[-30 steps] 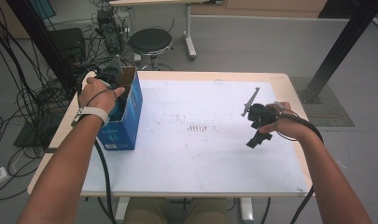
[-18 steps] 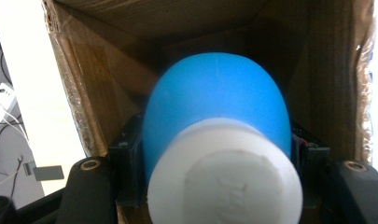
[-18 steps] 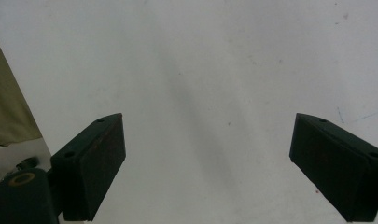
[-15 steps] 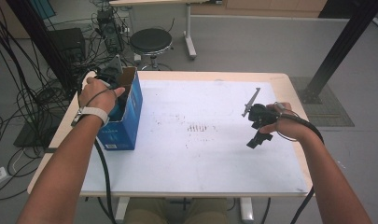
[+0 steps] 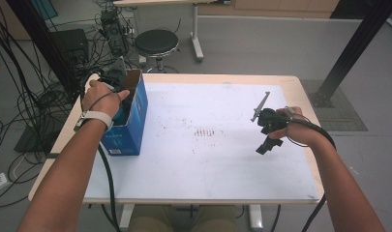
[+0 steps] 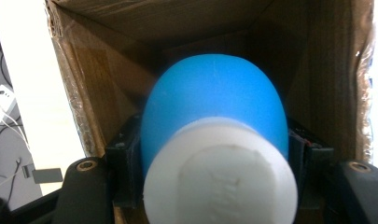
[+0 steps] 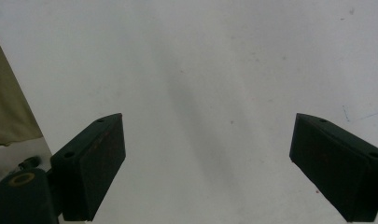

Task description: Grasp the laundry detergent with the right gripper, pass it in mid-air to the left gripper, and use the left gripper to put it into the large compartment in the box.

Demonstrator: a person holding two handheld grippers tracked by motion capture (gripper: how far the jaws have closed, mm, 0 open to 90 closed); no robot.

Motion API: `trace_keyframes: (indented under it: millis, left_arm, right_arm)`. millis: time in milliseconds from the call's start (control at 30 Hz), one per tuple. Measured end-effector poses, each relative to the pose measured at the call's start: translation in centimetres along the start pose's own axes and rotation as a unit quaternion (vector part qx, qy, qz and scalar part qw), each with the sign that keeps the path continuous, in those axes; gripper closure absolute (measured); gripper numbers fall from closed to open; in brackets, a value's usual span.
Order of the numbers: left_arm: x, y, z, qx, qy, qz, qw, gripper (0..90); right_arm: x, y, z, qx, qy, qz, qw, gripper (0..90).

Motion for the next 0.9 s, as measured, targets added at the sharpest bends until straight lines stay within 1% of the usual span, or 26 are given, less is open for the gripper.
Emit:
trace_keyframes:
  millis: [67, 167, 200, 300, 433, 567, 600, 733, 767, 833, 900]
  left_arm:
    - [0.0, 0.0, 0.0, 0.001, 0.002, 0.001, 1.0, 34.3]
    - [-0.2, -0.1, 0.0, 0.001, 0.0, 0.003, 1.0, 29.3]
    - [-0.2, -0.2, 0.0, -0.004, 0.001, 0.001, 1.0, 28.9]
    - [-0.3, -0.2, 0.0, -0.006, -0.001, 0.0, 1.0, 28.5]
    - [0.0, -0.2, 0.0, -0.005, -0.007, 0.007, 0.9999, 28.3]
    - [0.6, 0.0, -0.1, -0.004, -0.02, 0.015, 0.9997, 28.0]
    - [0.7, 0.1, -0.1, -0.006, -0.021, 0.013, 0.9997, 25.5]
    - [1.4, 0.4, -0.1, -0.004, -0.025, 0.028, 0.9993, 23.6]
    - [1.6, 0.4, -0.2, 0.0, -0.027, 0.036, 0.999, 20.6]
    - [2.1, 0.5, -0.3, -0.005, -0.031, 0.033, 0.9989, 16.1]
    - [2.6, 0.6, -0.5, -0.008, -0.037, 0.036, 0.9986, 11.5]
  right_arm:
    - [0.0, 0.0, 0.0, 0.0, 0.0, 0.0, 1.0, 10.7]
    - [0.0, 0.1, 0.0, 0.0, -0.001, -0.001, 1.0, 10.7]
    - [0.0, 0.1, 0.0, 0.001, -0.001, -0.001, 1.0, 10.7]
    - [-0.1, 0.1, 0.0, -0.002, 0.001, -0.001, 1.0, 10.6]
    - [-0.2, 0.1, 0.1, -0.001, 0.004, -0.002, 1.0, 10.6]
    - [-0.3, 0.1, 0.0, 0.0, 0.004, -0.004, 1.0, 10.7]
    - [-0.3, 0.1, -0.1, 0.0, 0.005, -0.004, 1.0, 10.6]
    - [-0.5, 0.2, -0.2, 0.0, 0.006, -0.006, 1.0, 10.6]
    - [-0.6, 0.2, -0.2, 0.002, 0.006, -0.006, 1.0, 10.6]
    - [-0.7, 0.2, -0.3, 0.001, 0.006, -0.009, 0.9999, 10.6]
    - [-0.7, 0.2, -0.3, 0.001, 0.008, -0.01, 0.9999, 10.6]
Point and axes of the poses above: each handheld gripper's, and its own axes: x roughly backward along the jaws, z roughly out of its underside, y roughly to its left, the point moved 6 cm from there along -x, roughly forward along the jaws, and after that the axes turned 9 degrees about -y, right-handed, at the moved point
